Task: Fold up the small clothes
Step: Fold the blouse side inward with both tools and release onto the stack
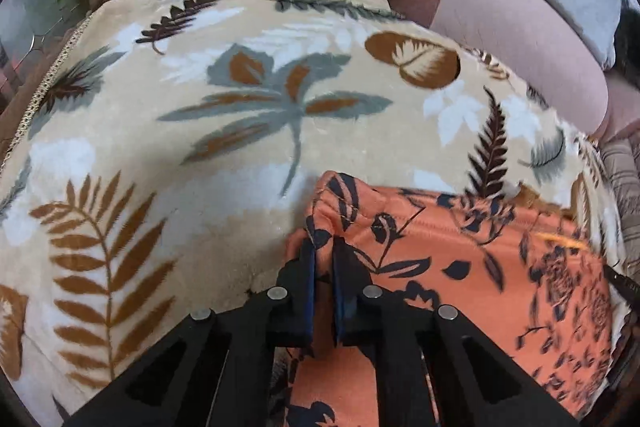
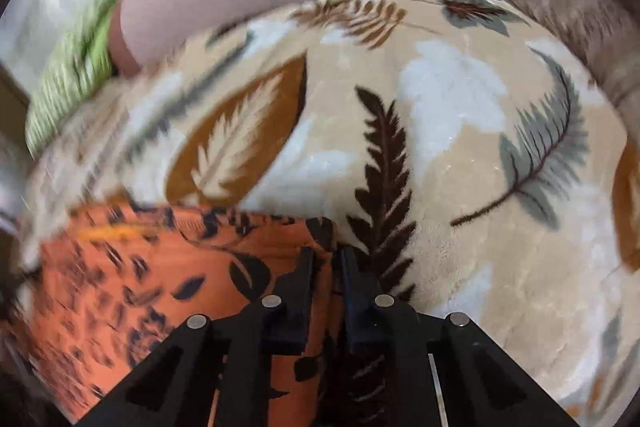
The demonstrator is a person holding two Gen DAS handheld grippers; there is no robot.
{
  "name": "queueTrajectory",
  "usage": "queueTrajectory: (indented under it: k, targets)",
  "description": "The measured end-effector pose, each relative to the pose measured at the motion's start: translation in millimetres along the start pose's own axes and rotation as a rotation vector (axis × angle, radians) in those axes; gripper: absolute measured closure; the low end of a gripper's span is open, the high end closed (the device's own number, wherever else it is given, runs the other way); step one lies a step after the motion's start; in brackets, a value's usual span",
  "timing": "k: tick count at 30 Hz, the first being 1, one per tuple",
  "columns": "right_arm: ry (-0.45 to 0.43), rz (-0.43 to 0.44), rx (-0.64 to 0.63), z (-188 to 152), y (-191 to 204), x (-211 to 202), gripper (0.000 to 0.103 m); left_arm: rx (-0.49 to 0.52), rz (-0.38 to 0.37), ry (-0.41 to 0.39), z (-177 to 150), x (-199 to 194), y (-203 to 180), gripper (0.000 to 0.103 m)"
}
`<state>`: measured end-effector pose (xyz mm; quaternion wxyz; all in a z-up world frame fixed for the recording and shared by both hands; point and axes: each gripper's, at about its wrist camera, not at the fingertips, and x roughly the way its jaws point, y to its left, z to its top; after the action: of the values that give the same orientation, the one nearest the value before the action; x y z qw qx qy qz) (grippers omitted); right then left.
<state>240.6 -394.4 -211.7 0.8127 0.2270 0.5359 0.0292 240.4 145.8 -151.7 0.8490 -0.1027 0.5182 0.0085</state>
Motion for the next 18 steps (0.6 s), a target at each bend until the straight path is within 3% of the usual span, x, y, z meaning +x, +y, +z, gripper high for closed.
queueTrajectory:
  k: [3,6,8,9,10,11,12,14,15,18]
  targets:
    - [-0.051,0.036,0.033,2,-4,-25,0.084,0.015,-0.034,-0.049,2,-21,-4,0.094]
    - [-0.084,0.093,0.038,0,2,-52,0.080,0.052,-0.009,-0.088,-1,-28,-10,0.094]
    - [-0.072,0.183,0.026,-6,15,-61,0.080,0.054,-0.008,-0.074,-1,-21,-9,0.094]
    - [-0.056,0.233,0.024,-8,20,-62,0.077,0.053,0.028,-0.051,-1,-12,-7,0.094]
    - [-0.023,0.295,0.024,-13,24,-60,0.063,0.052,0.061,-0.025,1,-4,-5,0.092]
    - [0.062,0.361,0.021,-20,28,-47,0.049,0.039,0.090,0.018,0,7,-1,0.082]
    - [0.095,0.301,0.010,-28,27,-36,0.034,0.005,0.082,0.029,-1,13,6,0.079]
    - [0.138,0.140,0.035,-38,9,-15,0.040,-0.040,0.066,0.017,1,5,13,0.074]
    - [0.117,0.157,0.073,-40,2,-19,0.048,-0.044,0.064,0.010,1,-2,13,0.074]
    - [0.042,0.134,0.064,-43,11,-59,0.047,-0.004,0.086,-0.065,-6,-37,11,0.071]
